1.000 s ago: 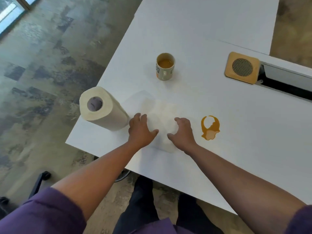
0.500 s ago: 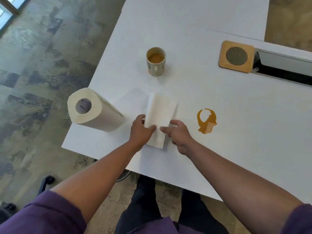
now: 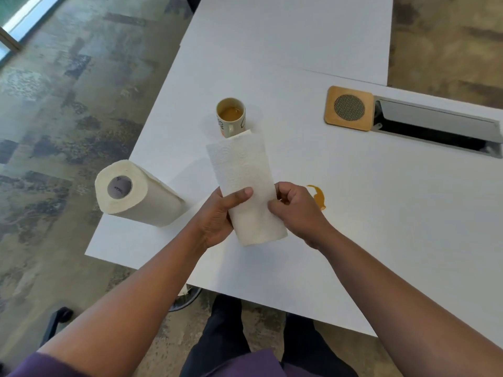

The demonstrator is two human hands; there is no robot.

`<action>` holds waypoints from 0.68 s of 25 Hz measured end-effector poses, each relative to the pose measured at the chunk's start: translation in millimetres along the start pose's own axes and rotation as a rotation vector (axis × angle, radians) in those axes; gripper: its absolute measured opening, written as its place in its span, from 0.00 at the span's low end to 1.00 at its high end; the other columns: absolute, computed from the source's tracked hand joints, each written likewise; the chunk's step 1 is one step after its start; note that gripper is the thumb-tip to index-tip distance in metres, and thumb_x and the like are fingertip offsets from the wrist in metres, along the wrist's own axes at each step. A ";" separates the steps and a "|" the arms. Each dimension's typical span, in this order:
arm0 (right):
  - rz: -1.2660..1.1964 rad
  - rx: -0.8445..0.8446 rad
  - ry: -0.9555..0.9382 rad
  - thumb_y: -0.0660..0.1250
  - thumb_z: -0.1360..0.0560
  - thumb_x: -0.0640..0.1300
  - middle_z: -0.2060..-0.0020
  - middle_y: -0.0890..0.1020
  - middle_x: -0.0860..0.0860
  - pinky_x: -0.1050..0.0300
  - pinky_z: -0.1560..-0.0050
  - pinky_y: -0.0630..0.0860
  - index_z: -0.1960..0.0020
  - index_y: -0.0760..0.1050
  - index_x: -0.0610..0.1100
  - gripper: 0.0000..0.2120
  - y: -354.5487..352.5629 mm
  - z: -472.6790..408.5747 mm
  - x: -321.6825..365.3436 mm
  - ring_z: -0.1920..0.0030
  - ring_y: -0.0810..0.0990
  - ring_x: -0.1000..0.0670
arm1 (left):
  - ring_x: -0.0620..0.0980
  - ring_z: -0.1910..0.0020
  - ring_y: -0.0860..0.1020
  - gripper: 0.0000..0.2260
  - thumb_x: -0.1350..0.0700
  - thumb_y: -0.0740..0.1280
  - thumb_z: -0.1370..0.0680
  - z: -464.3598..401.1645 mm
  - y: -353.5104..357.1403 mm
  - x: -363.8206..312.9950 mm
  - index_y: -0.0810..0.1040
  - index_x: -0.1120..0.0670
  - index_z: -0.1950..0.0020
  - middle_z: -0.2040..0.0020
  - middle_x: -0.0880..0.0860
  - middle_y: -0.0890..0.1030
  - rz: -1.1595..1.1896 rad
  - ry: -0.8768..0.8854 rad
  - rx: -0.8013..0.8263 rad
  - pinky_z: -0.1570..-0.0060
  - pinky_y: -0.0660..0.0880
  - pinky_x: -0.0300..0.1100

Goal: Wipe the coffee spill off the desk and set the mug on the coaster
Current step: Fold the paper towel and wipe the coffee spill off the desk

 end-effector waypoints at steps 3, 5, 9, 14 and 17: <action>0.015 -0.120 -0.126 0.68 0.25 0.56 0.57 0.80 0.59 0.54 0.56 0.74 0.59 0.82 0.52 0.10 -23.5 18.8 17.6 0.58 0.78 0.56 | 0.60 0.35 0.79 0.27 0.53 0.79 0.29 -0.4 16.3 -4.9 0.79 0.58 0.31 0.34 0.60 0.81 0.052 -0.014 -0.027 0.39 0.78 0.55; -0.031 -0.221 -0.135 0.68 0.23 0.57 0.45 0.77 0.61 0.51 0.51 0.76 0.56 0.84 0.53 0.10 -44.5 27.7 20.7 0.48 0.78 0.56 | 0.58 0.35 0.80 0.28 0.51 0.81 0.31 -0.3 28.2 -4.4 0.81 0.56 0.33 0.34 0.58 0.81 0.045 -0.033 -0.006 0.39 0.78 0.54; -0.105 -0.202 -0.172 0.73 0.24 0.50 0.47 0.84 0.57 0.48 0.49 0.78 0.49 0.85 0.51 0.07 -61.5 40.9 27.2 0.49 0.81 0.57 | 0.58 0.35 0.80 0.28 0.50 0.81 0.31 0.8 52.3 -2.8 0.80 0.56 0.33 0.34 0.59 0.81 0.012 -0.038 0.059 0.39 0.78 0.54; -0.150 -0.310 -0.204 0.75 0.25 0.47 0.57 0.85 0.43 0.41 0.52 0.81 0.55 0.84 0.47 0.04 -77.0 49.9 29.8 0.59 0.80 0.48 | 0.58 0.36 0.81 0.29 0.51 0.82 0.33 0.8 72.9 -0.7 0.82 0.56 0.34 0.34 0.59 0.82 -0.021 -0.053 0.080 0.41 0.79 0.51; -0.158 -0.325 -0.214 0.75 0.26 0.47 0.58 0.85 0.43 0.42 0.53 0.81 0.56 0.84 0.47 0.04 -83.0 52.3 28.7 0.59 0.80 0.46 | 0.58 0.36 0.81 0.29 0.50 0.82 0.33 -0.5 78.9 0.8 0.82 0.55 0.34 0.34 0.59 0.81 -0.028 -0.069 0.076 0.40 0.79 0.52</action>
Point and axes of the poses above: each hand's wrist, its own z-axis away from the middle knuckle, its own y-axis out of the palm, x = y × z, the point moved 7 cm from there along -z, towards the middle knuckle
